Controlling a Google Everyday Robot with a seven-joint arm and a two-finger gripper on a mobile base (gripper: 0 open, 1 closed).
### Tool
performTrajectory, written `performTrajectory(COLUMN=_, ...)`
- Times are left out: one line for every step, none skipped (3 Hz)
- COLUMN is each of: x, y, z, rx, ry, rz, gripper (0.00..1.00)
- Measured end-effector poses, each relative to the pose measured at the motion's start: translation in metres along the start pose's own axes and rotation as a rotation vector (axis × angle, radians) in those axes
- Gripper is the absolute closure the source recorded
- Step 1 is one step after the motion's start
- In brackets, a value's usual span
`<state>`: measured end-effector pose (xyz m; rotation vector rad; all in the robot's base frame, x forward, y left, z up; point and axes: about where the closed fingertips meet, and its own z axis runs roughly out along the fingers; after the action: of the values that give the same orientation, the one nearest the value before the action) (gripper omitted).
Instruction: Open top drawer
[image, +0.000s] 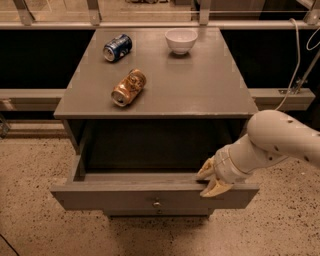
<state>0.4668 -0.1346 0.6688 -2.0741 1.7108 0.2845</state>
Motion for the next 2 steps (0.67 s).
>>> performTrajectory(x=-0.0009, y=0.0001, z=-0.0003, rx=0.000, ry=0.000, rz=-0.002, gripper=0.15)
performTrajectory(x=-0.0043, y=-0.0020, z=-0.0053, rx=-0.003, ry=0.018, rz=0.002, gripper=0.00)
